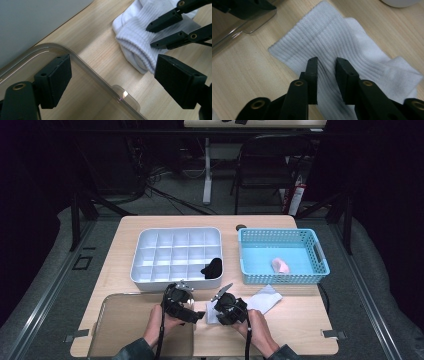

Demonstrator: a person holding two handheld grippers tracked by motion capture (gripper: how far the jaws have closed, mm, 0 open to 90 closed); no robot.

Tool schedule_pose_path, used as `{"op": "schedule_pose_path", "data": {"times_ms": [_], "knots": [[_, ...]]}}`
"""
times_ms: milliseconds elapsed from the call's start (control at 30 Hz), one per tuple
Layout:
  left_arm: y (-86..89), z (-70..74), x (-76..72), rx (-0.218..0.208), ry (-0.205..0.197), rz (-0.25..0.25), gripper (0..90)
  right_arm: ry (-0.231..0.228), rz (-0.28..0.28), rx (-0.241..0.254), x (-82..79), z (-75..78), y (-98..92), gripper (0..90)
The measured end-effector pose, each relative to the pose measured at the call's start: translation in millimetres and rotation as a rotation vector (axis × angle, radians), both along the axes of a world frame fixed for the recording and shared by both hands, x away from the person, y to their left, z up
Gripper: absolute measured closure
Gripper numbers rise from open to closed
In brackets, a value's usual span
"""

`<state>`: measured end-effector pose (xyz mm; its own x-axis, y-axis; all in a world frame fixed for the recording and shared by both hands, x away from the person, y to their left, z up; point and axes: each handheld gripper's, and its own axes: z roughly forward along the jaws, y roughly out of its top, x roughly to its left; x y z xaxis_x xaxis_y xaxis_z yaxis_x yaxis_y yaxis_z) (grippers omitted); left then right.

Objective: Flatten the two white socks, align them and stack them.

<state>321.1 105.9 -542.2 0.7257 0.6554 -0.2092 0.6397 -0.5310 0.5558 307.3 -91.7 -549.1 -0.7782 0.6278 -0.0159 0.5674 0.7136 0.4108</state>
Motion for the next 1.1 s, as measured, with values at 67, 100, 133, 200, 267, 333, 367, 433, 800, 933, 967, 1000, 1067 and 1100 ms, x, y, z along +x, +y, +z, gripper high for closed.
{"op": "schedule_pose_path", "data": {"times_ms": [67,100,133,200,267,333,367,433,800,933,967,1000,1067,1100], "knots": [[-0.7,-0.6,-0.3,-0.002,0.006,0.001,14.7,-0.002,-0.001,-0.002,0.1,0.4,-0.5,81.1],[-1.2,-0.8,-0.4,0.001,0.005,0.000,14.8,-0.004,0.002,0.009,0.4,-0.2,-1.2,83.0],[-1.5,-1.0,-0.5,0.003,0.004,0.000,14.9,0.003,-0.002,0.003,0.8,0.6,-1.8,84.2],[-2.2,-1.4,-0.1,0.008,0.004,-0.004,15.0,0.010,-0.009,0.019,1.5,0.4,-3.0,85.6],[-2.8,-1.7,0.5,0.013,0.005,-0.010,15.2,0.012,-0.014,0.038,1.7,0.5,-4.4,86.0],[-3.3,-2.1,0.5,0.011,0.007,-0.009,15.2,0.020,-0.015,0.047,2.8,2.9,-6.9,85.9],[-3.5,-2.3,0.7,0.013,0.007,-0.011,15.3,0.022,-0.018,0.056,2.9,5.0,-8.4,85.9],[-3.4,-2.5,0.8,0.014,0.008,-0.011,15.3,0.018,-0.020,0.070,2.9,8.6,-10.9,86.0],[-9.3,-3.1,-0.7,0.025,-0.002,-0.019,19.0,-0.018,-0.074,0.161,1.4,28.6,-31.8,85.7],[-17.8,-5.3,-2.6,0.025,-0.004,-0.028,23.7,-0.035,-0.102,0.172,1.4,32.0,-40.0,85.6],[-20.8,-5.7,-3.1,0.028,-0.008,-0.030,25.0,-0.045,-0.105,0.177,1.3,32.4,-41.7,85.6],[-23.8,-6.2,-3.3,0.029,-0.008,-0.036,26.7,-0.041,-0.111,0.178,1.1,33.6,-43.3,85.5],[-29.7,-7.5,-4.0,0.031,-0.010,-0.042,31.4,-0.058,-0.115,0.180,1.2,34.4,-46.6,85.5],[-32.4,-8.2,-4.1,0.034,-0.013,-0.046,33.2,-0.054,-0.119,0.180,1.3,35.4,-48.0,85.5]]}}
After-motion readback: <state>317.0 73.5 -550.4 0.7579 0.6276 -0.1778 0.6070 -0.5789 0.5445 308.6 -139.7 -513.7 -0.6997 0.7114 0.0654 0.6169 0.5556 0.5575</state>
